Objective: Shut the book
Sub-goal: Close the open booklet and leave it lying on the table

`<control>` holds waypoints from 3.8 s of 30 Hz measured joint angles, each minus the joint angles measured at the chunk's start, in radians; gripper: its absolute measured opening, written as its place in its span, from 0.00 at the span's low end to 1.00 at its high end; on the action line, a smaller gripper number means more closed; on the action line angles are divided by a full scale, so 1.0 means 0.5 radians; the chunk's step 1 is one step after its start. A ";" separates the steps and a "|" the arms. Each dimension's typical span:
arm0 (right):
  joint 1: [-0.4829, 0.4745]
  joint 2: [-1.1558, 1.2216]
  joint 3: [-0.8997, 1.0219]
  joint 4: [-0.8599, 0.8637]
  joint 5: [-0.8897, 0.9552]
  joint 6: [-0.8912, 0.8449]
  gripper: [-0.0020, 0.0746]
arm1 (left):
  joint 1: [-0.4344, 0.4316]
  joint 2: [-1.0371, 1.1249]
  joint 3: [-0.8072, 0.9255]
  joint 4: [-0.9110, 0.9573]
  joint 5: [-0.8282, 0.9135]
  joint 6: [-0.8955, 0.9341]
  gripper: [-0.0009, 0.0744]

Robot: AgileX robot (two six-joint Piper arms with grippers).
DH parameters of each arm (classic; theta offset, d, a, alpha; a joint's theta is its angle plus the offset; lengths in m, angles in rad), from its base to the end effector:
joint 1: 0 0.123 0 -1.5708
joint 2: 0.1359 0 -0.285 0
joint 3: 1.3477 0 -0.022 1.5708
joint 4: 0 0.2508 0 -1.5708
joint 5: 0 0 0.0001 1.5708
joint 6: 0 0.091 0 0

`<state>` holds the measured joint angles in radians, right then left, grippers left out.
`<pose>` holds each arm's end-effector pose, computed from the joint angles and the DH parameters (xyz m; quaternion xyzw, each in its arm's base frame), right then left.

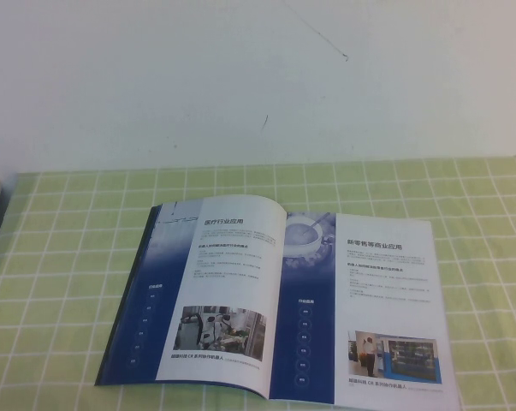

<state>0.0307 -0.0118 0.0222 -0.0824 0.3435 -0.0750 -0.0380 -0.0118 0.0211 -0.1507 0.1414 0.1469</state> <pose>0.0534 -0.0009 0.1755 -0.0643 0.7919 -0.0480 0.6054 0.0562 -0.0041 0.1940 0.0202 0.7284 -0.0215 0.6845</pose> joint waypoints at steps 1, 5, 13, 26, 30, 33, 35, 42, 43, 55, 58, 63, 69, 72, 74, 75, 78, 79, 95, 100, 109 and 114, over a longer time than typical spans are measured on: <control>0.000 0.000 0.000 0.000 0.000 0.000 0.02 | 0.000 0.000 0.000 0.000 -0.022 0.000 0.01; 0.000 0.000 0.000 0.000 -0.006 0.003 0.02 | 0.000 0.000 0.000 0.000 -0.120 0.000 0.01; 0.000 0.000 0.013 0.000 -0.508 0.011 0.02 | 0.000 0.000 0.002 -0.004 -0.467 0.000 0.01; 0.000 0.000 0.013 0.000 -1.099 0.039 0.02 | 0.000 0.000 0.002 -0.007 -1.076 -0.004 0.01; 0.000 0.000 0.013 0.000 -1.115 0.041 0.02 | 0.000 -0.004 0.002 -0.007 -1.081 -0.117 0.01; 0.000 0.000 0.013 0.008 -1.134 -0.001 0.02 | 0.000 -0.004 0.002 -0.007 -1.086 -0.333 0.01; 0.000 0.000 0.013 0.030 -1.142 -0.004 0.02 | 0.000 -0.004 0.002 -0.007 -1.086 -0.394 0.01; 0.000 0.000 -0.178 0.176 -0.970 -0.022 0.02 | 0.000 -0.004 -0.225 0.002 -0.692 -0.327 0.01; 0.000 0.000 -0.223 0.180 -0.935 -0.022 0.02 | 0.000 0.015 -0.313 0.002 -0.603 -0.294 0.01; 0.000 0.832 -1.190 0.186 0.114 -0.154 0.02 | 0.000 0.754 -1.137 0.284 0.146 -0.107 0.01; 0.000 1.096 -1.291 0.232 0.226 -0.230 0.02 | 0.000 0.984 -1.160 0.301 0.219 -0.104 0.01; 0.000 1.535 -1.378 0.503 0.226 -0.463 0.02 | 0.000 1.396 -1.237 0.030 0.424 -0.112 0.01; 0.000 2.170 -1.613 0.956 0.581 -1.049 0.02 | 0.000 1.965 -1.557 -0.128 0.899 -0.104 0.01; 0.029 2.521 -1.706 1.094 0.602 -1.259 0.02 | 0.000 2.280 -1.726 -0.133 1.036 -0.090 0.01; 0.088 2.716 -1.752 1.123 0.581 -1.314 0.02 | -0.004 2.472 -1.843 -0.136 1.091 -0.022 0.01; 0.135 2.819 -1.771 1.131 0.554 -1.330 0.02 | -0.021 2.574 -1.895 -0.136 1.112 0.020 0.01; 0.274 3.064 -1.810 1.143 0.489 -1.359 0.02 | -0.108 2.821 -2.033 -0.089 1.125 0.074 0.01; 0.340 3.166 -1.824 1.143 0.464 -1.370 0.02 | -0.138 2.884 -2.072 -0.062 1.125 0.072 0.01; 0.447 3.726 -1.900 1.157 0.338 -1.378 0.02 | -0.283 3.788 -2.546 0.240 1.090 -0.075 0.01; 0.447 3.726 -1.900 1.157 0.341 -1.381 0.02 | -0.280 4.004 -2.673 0.325 1.090 -0.180 0.01; 0.447 3.726 -1.900 1.157 0.341 -1.381 0.02 | -0.385 4.071 -2.751 0.464 1.131 -0.319 0.01; 0.447 3.726 -1.900 1.157 0.337 -1.381 0.02 | -0.576 4.079 -2.770 0.524 1.156 -0.323 0.01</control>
<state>0.2542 1.8514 -0.9277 0.4959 0.5121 -0.7656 -0.3260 2.0277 -1.3642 0.1112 0.7194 -0.0146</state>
